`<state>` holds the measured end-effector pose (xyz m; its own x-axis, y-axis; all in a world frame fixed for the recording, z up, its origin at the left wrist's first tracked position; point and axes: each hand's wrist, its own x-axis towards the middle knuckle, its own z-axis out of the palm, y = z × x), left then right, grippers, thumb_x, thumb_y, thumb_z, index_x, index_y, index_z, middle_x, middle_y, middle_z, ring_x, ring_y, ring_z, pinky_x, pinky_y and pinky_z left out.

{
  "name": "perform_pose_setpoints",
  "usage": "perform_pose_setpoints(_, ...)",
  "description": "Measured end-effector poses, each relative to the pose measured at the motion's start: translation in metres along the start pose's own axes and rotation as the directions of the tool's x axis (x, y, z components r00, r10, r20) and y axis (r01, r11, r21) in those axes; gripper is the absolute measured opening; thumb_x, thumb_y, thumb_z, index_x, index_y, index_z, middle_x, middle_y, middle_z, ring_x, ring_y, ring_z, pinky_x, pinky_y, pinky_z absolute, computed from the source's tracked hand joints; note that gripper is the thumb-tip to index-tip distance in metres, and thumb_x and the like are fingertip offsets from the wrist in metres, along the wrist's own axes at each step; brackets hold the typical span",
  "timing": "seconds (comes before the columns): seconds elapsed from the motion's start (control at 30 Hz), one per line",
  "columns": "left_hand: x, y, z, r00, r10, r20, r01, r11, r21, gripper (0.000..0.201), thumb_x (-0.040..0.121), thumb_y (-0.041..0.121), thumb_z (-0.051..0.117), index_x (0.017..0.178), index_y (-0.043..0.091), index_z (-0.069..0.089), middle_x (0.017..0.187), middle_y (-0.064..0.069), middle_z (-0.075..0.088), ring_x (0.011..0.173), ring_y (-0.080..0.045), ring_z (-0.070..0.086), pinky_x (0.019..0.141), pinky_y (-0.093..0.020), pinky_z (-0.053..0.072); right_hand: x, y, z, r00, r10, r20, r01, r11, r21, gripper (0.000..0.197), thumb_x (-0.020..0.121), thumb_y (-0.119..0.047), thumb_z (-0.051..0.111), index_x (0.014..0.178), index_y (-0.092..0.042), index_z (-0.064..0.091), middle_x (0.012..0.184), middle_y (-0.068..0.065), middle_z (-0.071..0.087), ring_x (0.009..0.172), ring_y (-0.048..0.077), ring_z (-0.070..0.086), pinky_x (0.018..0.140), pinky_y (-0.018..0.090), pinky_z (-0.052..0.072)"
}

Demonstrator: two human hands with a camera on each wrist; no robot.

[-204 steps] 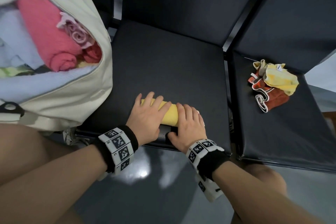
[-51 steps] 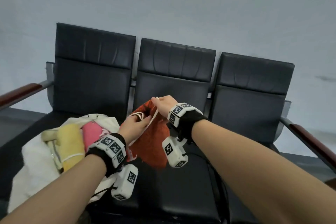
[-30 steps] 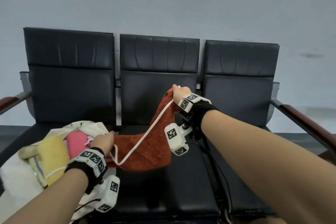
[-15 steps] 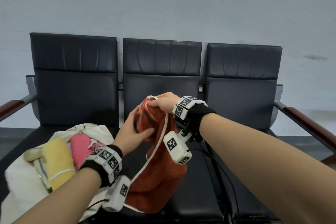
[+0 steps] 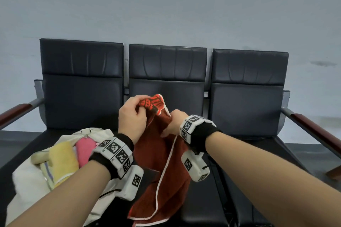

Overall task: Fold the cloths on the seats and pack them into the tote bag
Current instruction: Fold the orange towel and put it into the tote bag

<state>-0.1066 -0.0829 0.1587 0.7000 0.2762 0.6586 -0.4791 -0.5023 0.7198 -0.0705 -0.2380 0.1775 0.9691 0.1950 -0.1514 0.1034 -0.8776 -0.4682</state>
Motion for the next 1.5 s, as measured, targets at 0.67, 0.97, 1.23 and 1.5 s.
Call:
perform_pose_setpoints(0.67, -0.077, -0.116, 0.011, 0.218, -0.825, 0.522, 0.925, 0.345, 0.160, 0.091, 0.058, 0.088, 0.057, 0.090, 0.005, 0.077, 0.091, -0.021, 0.073, 0.083, -0.039, 0.070, 0.083, -0.044, 0.057, 0.004, -0.006, 0.013, 0.974, 0.111, 0.196, -0.215, 0.206, 0.955, 0.048, 0.098, -0.049, 0.049, 0.087, -0.005, 0.063, 0.069, 0.012, 0.066, 0.057, 0.026, 0.066, 0.059, 0.031, 0.057)
perform_pose_setpoints(0.97, -0.100, -0.065, -0.014, 0.278, -0.544, 0.791, 0.937, -0.027, -0.348, 0.089, 0.084, 0.080, 0.048, 0.142, 0.013, 0.053, 0.143, -0.018, 0.054, 0.130, -0.038, 0.052, 0.113, -0.054, 0.035, -0.001, -0.035, 0.016, 0.933, -0.124, 0.338, -0.275, 0.359, 0.892, 0.028, 0.078, -0.028, 0.073, 0.090, -0.005, 0.064, 0.094, 0.016, 0.064, 0.083, 0.030, 0.065, 0.087, 0.043, 0.056)
perform_pose_setpoints(1.23, -0.076, -0.054, -0.029, 0.549, -0.723, 0.419, 0.809, 0.335, -0.482, 0.033, 0.097, 0.025, 0.061, 0.124, 0.006, 0.065, 0.111, -0.019, 0.072, 0.095, -0.027, 0.072, 0.076, -0.035, 0.059, 0.006, -0.052, 0.056, 0.921, -0.045, 0.387, -0.222, 0.756, 0.616, 0.058, 0.068, -0.053, 0.081, 0.097, -0.004, 0.068, 0.102, 0.015, 0.067, 0.091, 0.031, 0.066, 0.092, 0.052, 0.053)
perform_pose_setpoints(1.5, -0.056, -0.061, -0.028, 0.574, -0.792, 0.208, 0.750, 0.407, -0.521, 0.044, 0.085, 0.036, 0.070, 0.117, 0.006, 0.067, 0.106, -0.019, 0.073, 0.096, -0.034, 0.072, 0.089, -0.052, 0.057, -0.019, -0.054, 0.067, 0.953, 0.126, 0.277, -0.270, 0.768, 0.580, 0.071, 0.066, -0.064, 0.075, 0.104, -0.005, 0.067, 0.082, 0.016, 0.073, 0.070, 0.031, 0.073, 0.073, 0.041, 0.060)
